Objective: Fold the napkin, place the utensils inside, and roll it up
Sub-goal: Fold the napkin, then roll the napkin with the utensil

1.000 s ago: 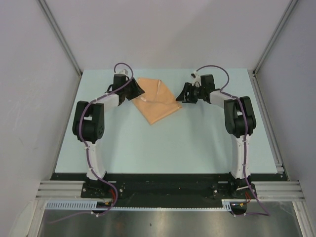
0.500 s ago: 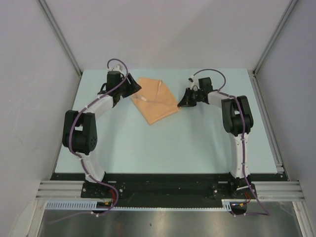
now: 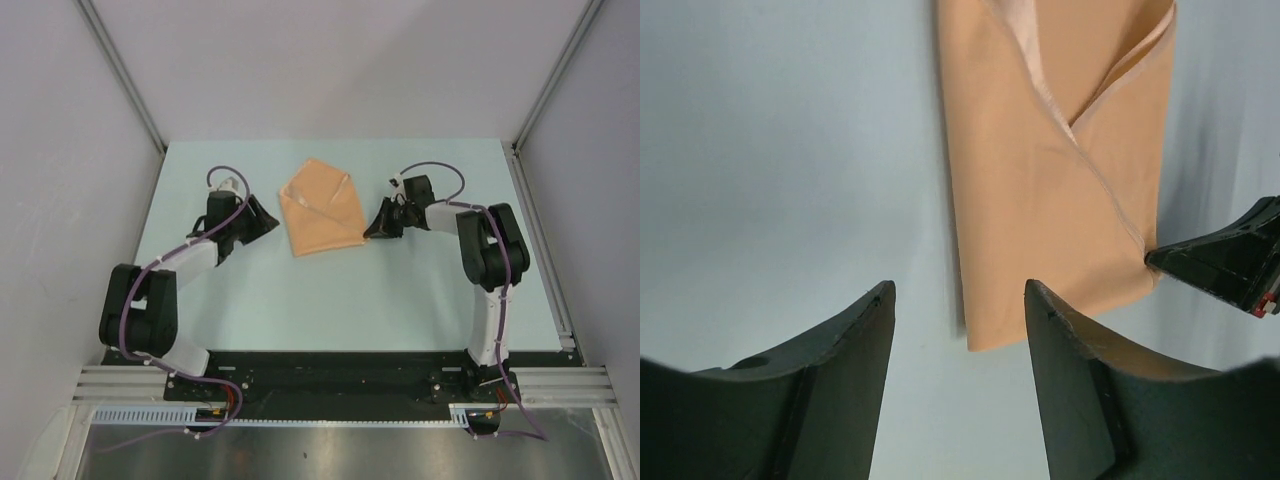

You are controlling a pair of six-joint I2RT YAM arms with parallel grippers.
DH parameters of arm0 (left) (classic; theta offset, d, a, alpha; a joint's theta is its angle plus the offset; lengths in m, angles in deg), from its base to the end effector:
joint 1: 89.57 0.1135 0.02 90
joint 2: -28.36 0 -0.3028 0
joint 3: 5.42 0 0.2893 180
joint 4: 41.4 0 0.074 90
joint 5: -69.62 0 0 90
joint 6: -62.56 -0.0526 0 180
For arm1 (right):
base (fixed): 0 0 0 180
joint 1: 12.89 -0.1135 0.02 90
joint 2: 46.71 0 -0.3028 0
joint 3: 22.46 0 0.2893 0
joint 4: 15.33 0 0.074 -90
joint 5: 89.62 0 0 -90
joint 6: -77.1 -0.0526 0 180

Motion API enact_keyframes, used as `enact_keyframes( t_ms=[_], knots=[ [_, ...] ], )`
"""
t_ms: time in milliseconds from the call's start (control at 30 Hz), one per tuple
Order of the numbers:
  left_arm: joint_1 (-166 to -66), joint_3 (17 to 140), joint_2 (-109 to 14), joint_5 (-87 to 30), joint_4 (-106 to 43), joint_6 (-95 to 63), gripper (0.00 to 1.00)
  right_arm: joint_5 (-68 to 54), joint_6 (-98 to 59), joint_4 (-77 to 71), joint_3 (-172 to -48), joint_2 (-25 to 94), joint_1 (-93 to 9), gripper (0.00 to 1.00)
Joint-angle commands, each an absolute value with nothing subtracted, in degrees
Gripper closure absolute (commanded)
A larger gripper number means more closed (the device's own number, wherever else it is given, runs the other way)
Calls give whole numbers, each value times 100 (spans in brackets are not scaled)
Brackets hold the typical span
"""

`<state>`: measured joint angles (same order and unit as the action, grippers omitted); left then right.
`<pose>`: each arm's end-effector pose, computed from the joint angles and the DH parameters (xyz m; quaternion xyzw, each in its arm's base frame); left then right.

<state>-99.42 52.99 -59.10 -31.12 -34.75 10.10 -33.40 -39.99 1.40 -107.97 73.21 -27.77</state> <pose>0.3545 -0.0715 0.2022 -0.1705 0.8704 -0.2588 0.3826 0.4598 0.1524 0.1208 -0.0001 0.9075 0.3698 0.1991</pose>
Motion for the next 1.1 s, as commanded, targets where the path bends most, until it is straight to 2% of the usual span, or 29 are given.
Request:
enact_keyframes(
  t_ms=[0,333,533,733,900,1067],
  knots=[
    [-9950,4594,-5462,-3549,-4294,1474,41,-2845,-4489,17,-9871,6528,-2941,100],
    [-10055,2749,-4662,-4173,-5350,1896,42,-2011,-5095,-90,-7840,4867,-3513,100],
    [-10196,2088,-4739,-4839,-6272,2081,43,-1737,-5394,7,-7100,4067,-3662,100],
    [-10415,1956,-5477,-5587,-7283,2240,46,-1710,-5307,104,-7046,4179,-3671,100],
    [-10513,1833,-6013,-5685,-7995,2529,49,-1755,-5316,25,-7117,4329,-3671,100],
    [-10583,1886,-6216,-5439,-8058,2582,53,-1746,-5298,16,-7108,4373,-3662,100]
  ],
)
